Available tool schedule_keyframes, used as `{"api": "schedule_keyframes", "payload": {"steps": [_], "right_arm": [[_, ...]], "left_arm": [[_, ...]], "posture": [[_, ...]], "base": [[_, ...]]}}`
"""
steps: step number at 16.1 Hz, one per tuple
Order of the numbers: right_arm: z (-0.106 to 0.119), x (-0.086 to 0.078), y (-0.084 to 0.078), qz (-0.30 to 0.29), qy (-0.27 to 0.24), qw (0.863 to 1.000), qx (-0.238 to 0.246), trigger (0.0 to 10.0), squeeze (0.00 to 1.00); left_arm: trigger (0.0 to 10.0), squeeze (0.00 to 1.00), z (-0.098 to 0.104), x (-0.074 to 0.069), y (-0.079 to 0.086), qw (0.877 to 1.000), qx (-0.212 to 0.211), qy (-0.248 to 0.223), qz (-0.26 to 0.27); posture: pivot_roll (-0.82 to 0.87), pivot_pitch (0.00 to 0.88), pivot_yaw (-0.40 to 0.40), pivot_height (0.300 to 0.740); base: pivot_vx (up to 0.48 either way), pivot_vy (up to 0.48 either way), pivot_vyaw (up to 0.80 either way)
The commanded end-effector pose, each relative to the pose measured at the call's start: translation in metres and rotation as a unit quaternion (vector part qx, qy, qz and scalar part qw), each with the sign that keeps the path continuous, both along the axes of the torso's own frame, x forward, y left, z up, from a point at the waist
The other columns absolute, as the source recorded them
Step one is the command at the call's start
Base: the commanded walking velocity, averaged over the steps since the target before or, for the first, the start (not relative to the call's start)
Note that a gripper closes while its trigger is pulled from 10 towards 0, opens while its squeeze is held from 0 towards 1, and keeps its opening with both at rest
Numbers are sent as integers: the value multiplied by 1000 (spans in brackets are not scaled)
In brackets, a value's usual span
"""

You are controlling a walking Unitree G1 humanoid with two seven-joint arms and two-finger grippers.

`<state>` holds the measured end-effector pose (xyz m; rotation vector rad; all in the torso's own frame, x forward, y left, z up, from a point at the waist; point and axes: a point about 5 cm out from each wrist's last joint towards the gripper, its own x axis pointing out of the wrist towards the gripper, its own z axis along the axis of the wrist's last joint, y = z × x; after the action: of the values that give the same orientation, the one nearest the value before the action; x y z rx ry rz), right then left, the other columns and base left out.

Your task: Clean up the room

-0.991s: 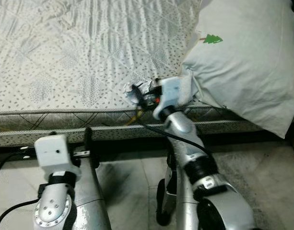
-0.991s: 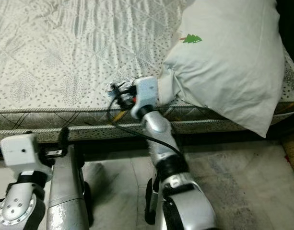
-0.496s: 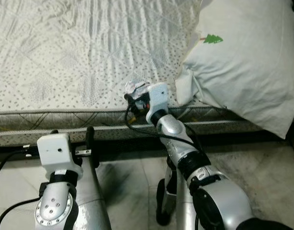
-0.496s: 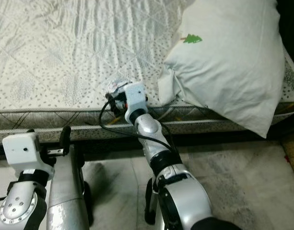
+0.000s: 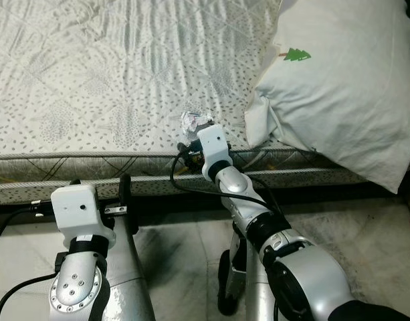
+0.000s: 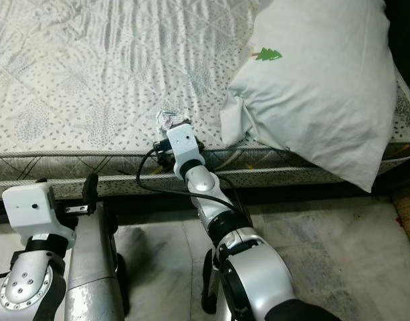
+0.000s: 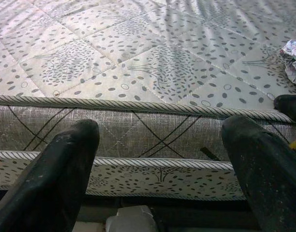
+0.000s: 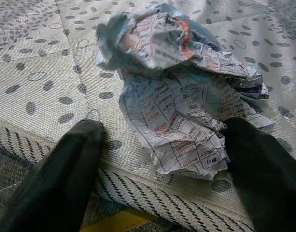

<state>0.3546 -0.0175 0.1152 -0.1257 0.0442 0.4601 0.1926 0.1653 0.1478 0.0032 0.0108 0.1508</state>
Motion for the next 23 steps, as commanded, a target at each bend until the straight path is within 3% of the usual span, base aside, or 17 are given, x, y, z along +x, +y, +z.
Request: {"api": "schedule_keyframes", "payload": {"steps": [1, 9, 15, 23], "right_arm": [[-3, -11, 32, 24, 29, 999, 20, 0, 0], [-3, -9, 27, 10, 28, 999, 21, 0, 0], [-2, -3, 14, -11, 27, 999, 27, 0, 0], [11, 6, -1, -29, -2, 997, 69, 0, 0]], "left_arm": [[10000, 0, -4, -2, 1, 1000, 3, 9, 6], [10000, 0, -5, 3, 1, 1000, 3, 8, 5], [10000, 0, -5, 11, -1, 1000, 2, 2, -2], [10000, 0, -5, 27, -1, 1000, 1, -14, -11]], "posture": [[229, 291, -102, 487], [222, 276, -95, 487], [210, 257, -96, 487], [182, 186, -72, 487]], "base": [[0, 0, 0], [0, 0, 0], [0, 0, 0], [0, 0, 0]]}}
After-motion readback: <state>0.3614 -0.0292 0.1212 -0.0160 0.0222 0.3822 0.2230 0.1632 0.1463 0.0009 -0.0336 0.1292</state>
